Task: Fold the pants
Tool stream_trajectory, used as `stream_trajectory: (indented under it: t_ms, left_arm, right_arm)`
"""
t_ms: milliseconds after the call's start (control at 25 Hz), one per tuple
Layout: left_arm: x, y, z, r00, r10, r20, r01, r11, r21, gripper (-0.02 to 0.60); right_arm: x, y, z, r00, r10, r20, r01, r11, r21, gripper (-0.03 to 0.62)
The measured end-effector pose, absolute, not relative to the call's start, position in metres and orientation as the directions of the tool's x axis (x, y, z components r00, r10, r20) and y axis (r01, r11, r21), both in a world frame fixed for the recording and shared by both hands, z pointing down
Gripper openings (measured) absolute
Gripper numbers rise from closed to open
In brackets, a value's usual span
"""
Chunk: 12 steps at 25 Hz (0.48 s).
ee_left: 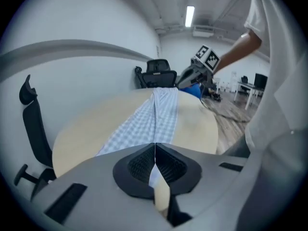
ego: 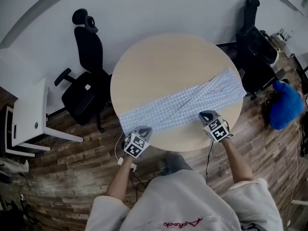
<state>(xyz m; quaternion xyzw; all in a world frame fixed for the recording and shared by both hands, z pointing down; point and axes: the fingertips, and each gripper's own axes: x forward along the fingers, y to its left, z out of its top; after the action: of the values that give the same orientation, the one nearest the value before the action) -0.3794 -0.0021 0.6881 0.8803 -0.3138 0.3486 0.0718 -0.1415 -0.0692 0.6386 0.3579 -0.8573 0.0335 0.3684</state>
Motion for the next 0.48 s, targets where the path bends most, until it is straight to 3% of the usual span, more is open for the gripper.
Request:
stream_trajectory:
  t_ms: [200, 480]
  left_arm:
    - [-0.328, -0.031, 0.66, 0.681, -0.51, 0.525, -0.631, -0.773, 0.068, 0.032]
    - [-0.278, -0.053, 0.641, 0.758, -0.512, 0.404, -0.623, -0.75, 0.22, 0.032]
  right_arm:
    - [-0.087, -0.067, 0.594, -0.416, -0.776, 0.474, -0.883, 0.469, -0.007, 0.029]
    - [-0.002, -0.035, 0.575, -0.253, -0.914, 0.316, -0.938, 0.152, -0.31, 0.03]
